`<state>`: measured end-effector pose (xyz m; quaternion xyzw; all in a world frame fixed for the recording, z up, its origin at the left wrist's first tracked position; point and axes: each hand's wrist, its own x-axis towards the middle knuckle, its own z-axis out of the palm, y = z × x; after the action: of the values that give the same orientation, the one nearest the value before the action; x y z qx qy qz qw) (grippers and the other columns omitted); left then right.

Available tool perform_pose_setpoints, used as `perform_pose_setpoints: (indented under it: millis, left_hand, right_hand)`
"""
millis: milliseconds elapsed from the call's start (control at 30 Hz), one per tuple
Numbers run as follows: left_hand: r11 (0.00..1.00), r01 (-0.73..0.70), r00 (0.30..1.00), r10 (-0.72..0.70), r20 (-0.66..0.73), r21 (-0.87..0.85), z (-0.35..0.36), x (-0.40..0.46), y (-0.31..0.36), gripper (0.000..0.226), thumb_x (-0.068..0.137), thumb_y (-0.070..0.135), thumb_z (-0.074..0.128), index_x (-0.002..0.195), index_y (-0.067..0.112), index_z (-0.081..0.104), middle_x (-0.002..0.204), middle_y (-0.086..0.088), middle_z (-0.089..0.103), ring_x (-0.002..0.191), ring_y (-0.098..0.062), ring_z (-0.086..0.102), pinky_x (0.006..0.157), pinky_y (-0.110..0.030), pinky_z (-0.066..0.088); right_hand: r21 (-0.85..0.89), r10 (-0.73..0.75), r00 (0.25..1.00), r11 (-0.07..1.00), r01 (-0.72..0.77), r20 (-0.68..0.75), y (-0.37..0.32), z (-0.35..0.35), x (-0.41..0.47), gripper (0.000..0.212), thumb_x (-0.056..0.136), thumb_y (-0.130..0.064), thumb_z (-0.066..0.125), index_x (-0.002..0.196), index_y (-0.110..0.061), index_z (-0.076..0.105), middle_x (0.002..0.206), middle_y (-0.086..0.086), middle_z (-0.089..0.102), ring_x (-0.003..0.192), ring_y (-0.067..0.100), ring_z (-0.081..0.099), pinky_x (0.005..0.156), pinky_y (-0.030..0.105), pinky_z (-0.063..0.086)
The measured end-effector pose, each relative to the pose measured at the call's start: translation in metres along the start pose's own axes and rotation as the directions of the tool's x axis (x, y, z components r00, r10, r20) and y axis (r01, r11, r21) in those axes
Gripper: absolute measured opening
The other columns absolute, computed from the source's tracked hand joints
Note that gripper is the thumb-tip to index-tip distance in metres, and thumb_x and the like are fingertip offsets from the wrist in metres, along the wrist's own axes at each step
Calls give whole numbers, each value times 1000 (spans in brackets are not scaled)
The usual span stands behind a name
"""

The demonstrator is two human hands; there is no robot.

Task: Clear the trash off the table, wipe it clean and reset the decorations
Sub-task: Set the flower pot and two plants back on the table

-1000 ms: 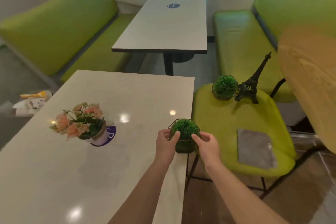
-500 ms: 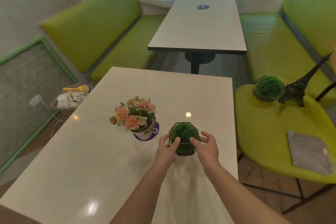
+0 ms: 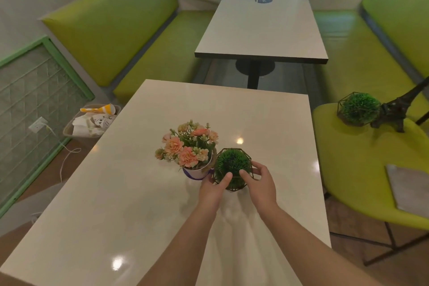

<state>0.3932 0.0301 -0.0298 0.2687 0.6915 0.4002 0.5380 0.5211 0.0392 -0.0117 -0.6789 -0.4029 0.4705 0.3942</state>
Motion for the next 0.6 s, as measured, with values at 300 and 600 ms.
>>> perform_pose_setpoints:
  millis: [300, 600]
  left_hand:
    - [998, -18, 1000, 17, 14, 52, -1, 7, 1, 50, 78, 51, 74, 120, 30, 56, 123, 5, 65, 117, -18, 57, 105, -46, 45]
    - [1000, 13, 1000, -12, -25, 23, 4, -1, 6, 53, 83, 45, 72, 128, 25, 51, 115, 8, 60, 108, -15, 54, 105, -45, 44]
  right_hand:
    - [-28, -13, 1000, 1000, 12, -22, 0, 6, 5, 48, 88, -32, 71, 132, -22, 54, 119, -3, 58, 96, 15, 59, 65, 12, 38]
    - [-38, 1, 1000, 999, 0, 31, 1, -2, 7, 55, 91, -32, 68, 140, -17, 49, 133, 0, 57, 104, 15, 56, 82, 23, 40]
